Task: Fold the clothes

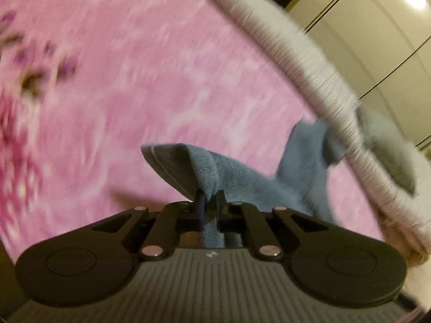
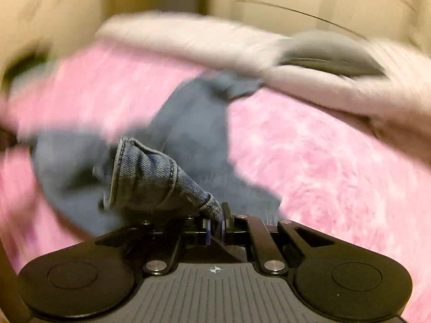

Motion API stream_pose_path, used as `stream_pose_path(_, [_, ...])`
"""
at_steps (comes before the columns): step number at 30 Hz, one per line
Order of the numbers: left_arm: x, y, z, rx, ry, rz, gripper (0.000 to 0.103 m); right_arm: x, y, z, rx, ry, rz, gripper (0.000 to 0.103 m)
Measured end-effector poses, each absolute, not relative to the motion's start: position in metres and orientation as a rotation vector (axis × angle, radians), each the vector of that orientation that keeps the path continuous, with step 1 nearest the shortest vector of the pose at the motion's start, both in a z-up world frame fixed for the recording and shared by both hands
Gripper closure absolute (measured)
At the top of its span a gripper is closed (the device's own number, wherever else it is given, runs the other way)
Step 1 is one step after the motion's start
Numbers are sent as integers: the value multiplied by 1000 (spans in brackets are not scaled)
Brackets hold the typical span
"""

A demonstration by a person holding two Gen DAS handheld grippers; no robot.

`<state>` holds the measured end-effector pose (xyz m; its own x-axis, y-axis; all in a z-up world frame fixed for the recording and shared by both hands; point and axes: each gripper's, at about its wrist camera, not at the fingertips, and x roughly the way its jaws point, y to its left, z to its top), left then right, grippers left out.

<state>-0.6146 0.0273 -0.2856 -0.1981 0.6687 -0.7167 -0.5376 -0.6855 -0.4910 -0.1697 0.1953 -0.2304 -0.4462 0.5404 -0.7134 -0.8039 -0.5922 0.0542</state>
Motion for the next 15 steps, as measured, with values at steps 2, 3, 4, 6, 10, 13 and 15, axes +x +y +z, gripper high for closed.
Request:
stream_pose_path(2, [-639,35,-252,-1193,-201,1962,99,-153,220,-192,-677,639,2035,99])
stream_pose_path(3, [-653,38,-232,-1145,-217,1975,99,-145,231,-172,-593,701,2005,99])
stream_pose_path(4, [-667,40,-211,-1090,-234,1990,99,-136,241,-154,-509,756,1974,99])
stream_pose_path(6, [-696,43,-169,-976,-281,2020,99,-117,258,-120,-343,853,1908,99])
stream_pose_path(10, [-750,34,-98,-822,-356,2062,100,-76,260,-63,-20,995,1782,99])
stream_pose_path(13, [-775,6,-84,-825,-347,2060,99,-30,224,-51,170,1077,1633,99])
stream_pose_path(15, [-784,-17,-96,-868,-302,2059,99,4,191,-69,230,1164,1471,99])
